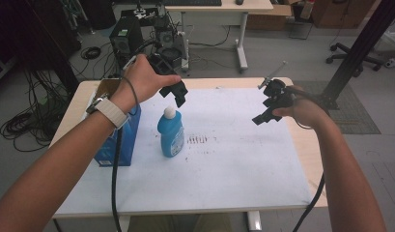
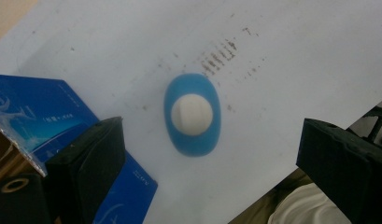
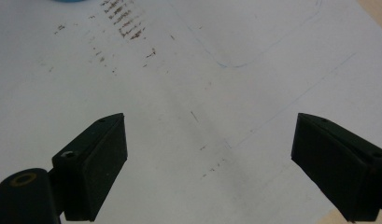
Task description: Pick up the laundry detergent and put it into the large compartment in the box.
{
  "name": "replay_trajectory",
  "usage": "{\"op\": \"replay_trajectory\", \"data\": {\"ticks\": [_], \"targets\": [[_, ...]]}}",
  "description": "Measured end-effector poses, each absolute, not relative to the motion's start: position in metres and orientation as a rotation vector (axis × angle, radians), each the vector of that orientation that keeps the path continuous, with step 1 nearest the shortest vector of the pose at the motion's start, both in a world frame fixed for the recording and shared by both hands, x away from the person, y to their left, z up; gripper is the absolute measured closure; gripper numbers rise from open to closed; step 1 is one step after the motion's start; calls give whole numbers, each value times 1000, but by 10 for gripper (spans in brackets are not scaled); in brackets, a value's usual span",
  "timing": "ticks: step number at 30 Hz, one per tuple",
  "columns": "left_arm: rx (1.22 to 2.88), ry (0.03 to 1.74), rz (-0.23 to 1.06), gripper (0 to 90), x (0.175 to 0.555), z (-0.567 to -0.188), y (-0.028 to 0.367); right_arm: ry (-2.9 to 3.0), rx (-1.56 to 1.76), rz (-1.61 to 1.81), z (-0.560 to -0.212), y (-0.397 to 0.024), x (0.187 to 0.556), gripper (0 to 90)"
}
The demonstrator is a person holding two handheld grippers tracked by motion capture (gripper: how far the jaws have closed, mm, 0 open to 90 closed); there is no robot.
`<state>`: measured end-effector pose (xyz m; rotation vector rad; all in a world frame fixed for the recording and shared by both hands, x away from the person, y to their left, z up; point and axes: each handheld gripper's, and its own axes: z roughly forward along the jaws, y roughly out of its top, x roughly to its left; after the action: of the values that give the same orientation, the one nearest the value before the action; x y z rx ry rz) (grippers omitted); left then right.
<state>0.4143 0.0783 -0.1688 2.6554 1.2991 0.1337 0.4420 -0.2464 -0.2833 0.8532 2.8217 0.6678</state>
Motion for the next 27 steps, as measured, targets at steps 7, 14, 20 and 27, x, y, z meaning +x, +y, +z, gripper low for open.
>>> {"op": "replay_trajectory", "data": {"ticks": [7,14,20,27], "targets": [[2649,1365,101,83,415,-174,80,2821,850,672,-283,-246,442,108],[2649,1399,94,83,417,-180,81,2821,849,676,-283,-247,441,108],[2661,1428,89,83,418,-184,82,2823,846,677,-283,-246,442,108],[2656,1460,99,83,419,-189,82,2827,841,676,-284,-245,443,108]]}}
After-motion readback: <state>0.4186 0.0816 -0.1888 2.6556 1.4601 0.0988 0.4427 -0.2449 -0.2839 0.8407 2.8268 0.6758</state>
